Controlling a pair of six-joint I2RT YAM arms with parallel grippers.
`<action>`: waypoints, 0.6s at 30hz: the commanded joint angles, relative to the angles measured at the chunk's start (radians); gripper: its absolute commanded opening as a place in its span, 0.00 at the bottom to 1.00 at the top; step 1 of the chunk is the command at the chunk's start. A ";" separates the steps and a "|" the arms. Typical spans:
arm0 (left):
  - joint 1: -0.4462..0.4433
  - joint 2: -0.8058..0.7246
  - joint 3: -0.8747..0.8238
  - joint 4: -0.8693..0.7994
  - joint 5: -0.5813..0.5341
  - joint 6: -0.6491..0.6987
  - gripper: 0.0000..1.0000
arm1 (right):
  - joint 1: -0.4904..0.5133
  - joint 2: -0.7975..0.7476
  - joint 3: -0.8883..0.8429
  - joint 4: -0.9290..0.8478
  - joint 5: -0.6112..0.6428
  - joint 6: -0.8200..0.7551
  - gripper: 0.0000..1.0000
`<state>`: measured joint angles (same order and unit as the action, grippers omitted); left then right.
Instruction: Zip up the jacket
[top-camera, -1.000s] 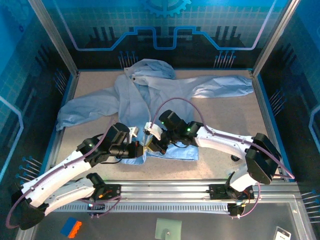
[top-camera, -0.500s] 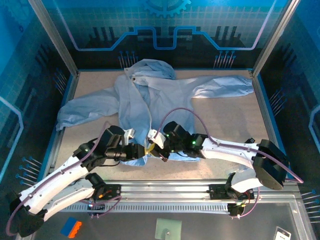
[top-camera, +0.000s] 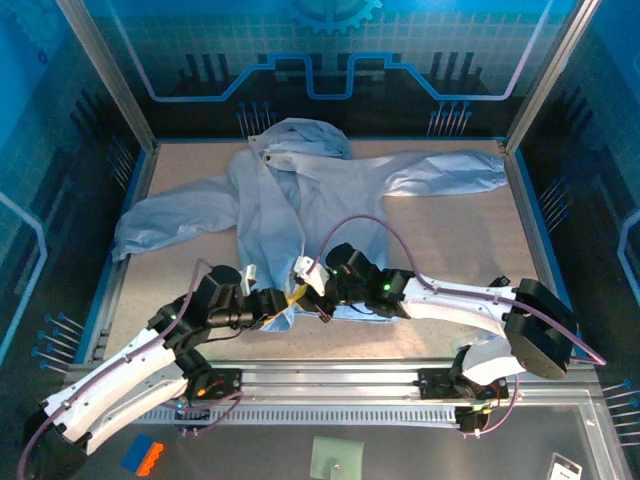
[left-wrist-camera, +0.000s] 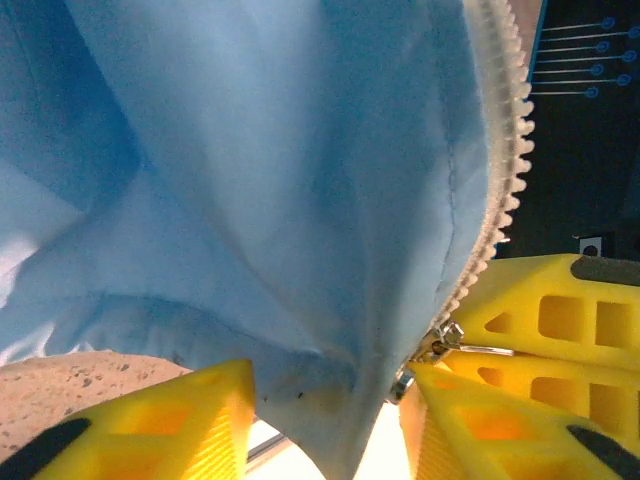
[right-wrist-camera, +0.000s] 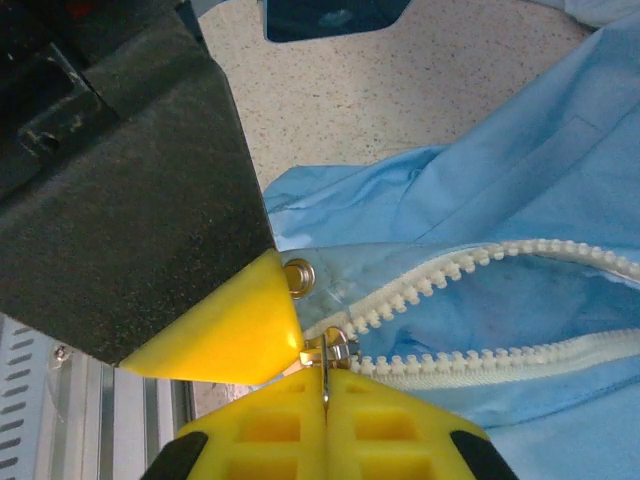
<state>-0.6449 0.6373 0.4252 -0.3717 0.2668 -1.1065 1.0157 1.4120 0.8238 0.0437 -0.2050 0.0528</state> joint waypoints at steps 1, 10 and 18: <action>0.004 -0.020 -0.015 0.086 -0.013 -0.058 0.38 | 0.016 0.013 -0.008 0.044 -0.003 0.016 0.00; 0.004 -0.107 -0.067 0.131 -0.051 -0.093 0.37 | 0.024 0.025 -0.004 0.044 -0.004 0.022 0.00; 0.002 -0.106 -0.096 0.164 -0.053 -0.109 0.21 | 0.029 0.026 -0.006 0.054 0.000 0.028 0.00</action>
<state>-0.6449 0.5365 0.3420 -0.2485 0.2279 -1.2091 1.0271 1.4315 0.8219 0.0517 -0.2039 0.0673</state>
